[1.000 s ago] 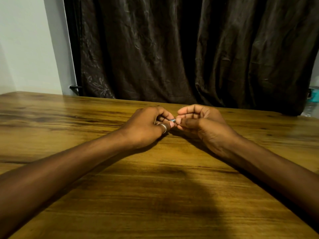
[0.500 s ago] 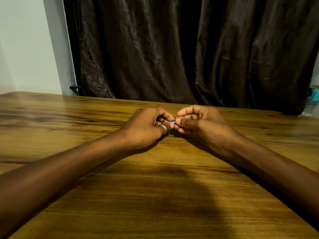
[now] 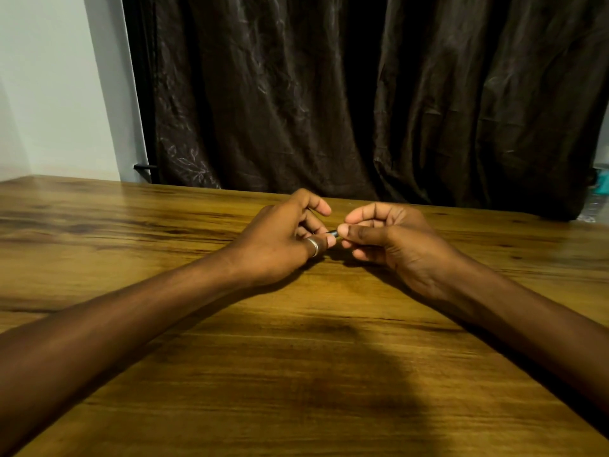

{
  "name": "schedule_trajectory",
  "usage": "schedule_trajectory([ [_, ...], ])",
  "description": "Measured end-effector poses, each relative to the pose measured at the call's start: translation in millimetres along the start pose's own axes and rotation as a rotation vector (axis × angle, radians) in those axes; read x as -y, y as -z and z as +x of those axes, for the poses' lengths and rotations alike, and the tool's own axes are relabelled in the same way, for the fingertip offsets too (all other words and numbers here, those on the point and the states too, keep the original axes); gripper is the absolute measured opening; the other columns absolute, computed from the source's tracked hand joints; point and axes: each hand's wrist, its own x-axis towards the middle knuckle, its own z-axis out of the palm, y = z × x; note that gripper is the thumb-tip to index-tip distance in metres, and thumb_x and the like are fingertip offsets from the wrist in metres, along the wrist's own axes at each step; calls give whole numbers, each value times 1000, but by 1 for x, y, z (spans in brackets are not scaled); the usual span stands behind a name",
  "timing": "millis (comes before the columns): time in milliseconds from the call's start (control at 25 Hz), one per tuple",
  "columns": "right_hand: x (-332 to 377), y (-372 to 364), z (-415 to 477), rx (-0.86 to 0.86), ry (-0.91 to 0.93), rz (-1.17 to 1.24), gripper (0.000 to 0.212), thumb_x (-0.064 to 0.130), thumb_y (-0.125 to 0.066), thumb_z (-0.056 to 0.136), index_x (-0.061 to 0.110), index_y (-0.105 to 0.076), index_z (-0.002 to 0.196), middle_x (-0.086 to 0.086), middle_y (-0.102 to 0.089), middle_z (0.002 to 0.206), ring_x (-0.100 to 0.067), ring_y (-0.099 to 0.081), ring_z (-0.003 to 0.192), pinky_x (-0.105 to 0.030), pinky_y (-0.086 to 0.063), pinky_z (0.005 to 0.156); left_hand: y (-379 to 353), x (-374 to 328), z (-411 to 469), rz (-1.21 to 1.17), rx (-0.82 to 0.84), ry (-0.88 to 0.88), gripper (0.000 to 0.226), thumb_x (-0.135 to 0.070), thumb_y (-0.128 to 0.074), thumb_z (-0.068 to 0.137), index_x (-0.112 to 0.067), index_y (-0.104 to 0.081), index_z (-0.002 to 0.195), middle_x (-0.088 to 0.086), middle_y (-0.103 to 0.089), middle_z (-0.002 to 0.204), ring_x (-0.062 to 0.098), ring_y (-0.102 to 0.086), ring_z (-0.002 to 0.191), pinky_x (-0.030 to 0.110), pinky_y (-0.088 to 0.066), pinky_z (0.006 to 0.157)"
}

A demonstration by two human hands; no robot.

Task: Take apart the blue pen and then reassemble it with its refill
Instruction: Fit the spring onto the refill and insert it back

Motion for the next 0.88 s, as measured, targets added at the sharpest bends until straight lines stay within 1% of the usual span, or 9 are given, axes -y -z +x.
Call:
schedule_trajectory([
  [120,0,-3,0,-13,32,2,16,8,-78,80,7,-69,93,-2,-72,70,-12,-65,63,-19,-49,50,0,0,1,15,10,9,37,-15,-72,89,-18,-55,122,-2,-74,91,11,-68,80,30,-54,72],
  [200,-2,-4,0,-125,144,-112,9,17,-75,87,9,-70,88,7,-69,62,-6,-61,54,-19,-46,48,0,0,1,21,-4,16,36,-15,-72,90,-19,-55,122,-4,-73,91,10,-67,80,26,-54,69],
  [320,-10,8,9,-335,459,-860,12,34,-67,92,23,-71,94,8,-69,89,-13,-64,78,-27,-44,67,1,1,1,53,-39,24,33,-17,-71,90,-21,-56,120,-6,-71,90,5,-66,80,20,-52,67],
  [400,-16,13,13,-299,469,-1136,30,39,-63,93,22,-67,118,1,-62,115,-18,-57,105,-27,-39,82,2,2,1,57,-58,33,33,-19,-70,91,-22,-56,120,-8,-70,89,0,-65,77,17,-52,66],
  [480,-23,13,17,-182,417,-1188,49,44,-60,92,20,-57,135,-4,-58,131,-22,-50,123,-29,-39,95,3,2,1,66,-74,32,33,-19,-70,91,-22,-56,121,-9,-70,87,-2,-64,76,16,-51,66],
  [560,-28,11,18,-77,407,-1230,53,45,-59,92,21,-55,139,-5,-58,133,-23,-50,125,-32,-40,99,3,1,2,90,-83,31,33,-20,-70,91,-21,-56,121,-10,-69,87,2,-65,76,16,-50,67],
  [680,-28,9,15,3,413,-1276,40,37,-62,93,20,-64,129,-3,-65,123,-19,-58,114,-25,-42,89,3,0,1,105,-89,50,31,-21,-69,92,-23,-56,120,-10,-69,88,2,-65,79,10,-48,65],
  [800,-23,7,12,16,454,-1265,19,26,-62,94,20,-74,108,0,-72,103,-12,-61,93,-24,-39,73,3,1,2,112,-84,64,31,-21,-69,92,-26,-55,119,-11,-68,87,1,-65,81,7,-48,62],
  [880,-23,7,11,16,456,-1244,17,18,-62,93,19,-76,102,1,-74,101,-12,-62,93,-21,-37,73,4,1,1,109,-78,66,32,-21,-69,91,-26,-55,119,-12,-68,88,1,-66,83,9,-49,63],
])
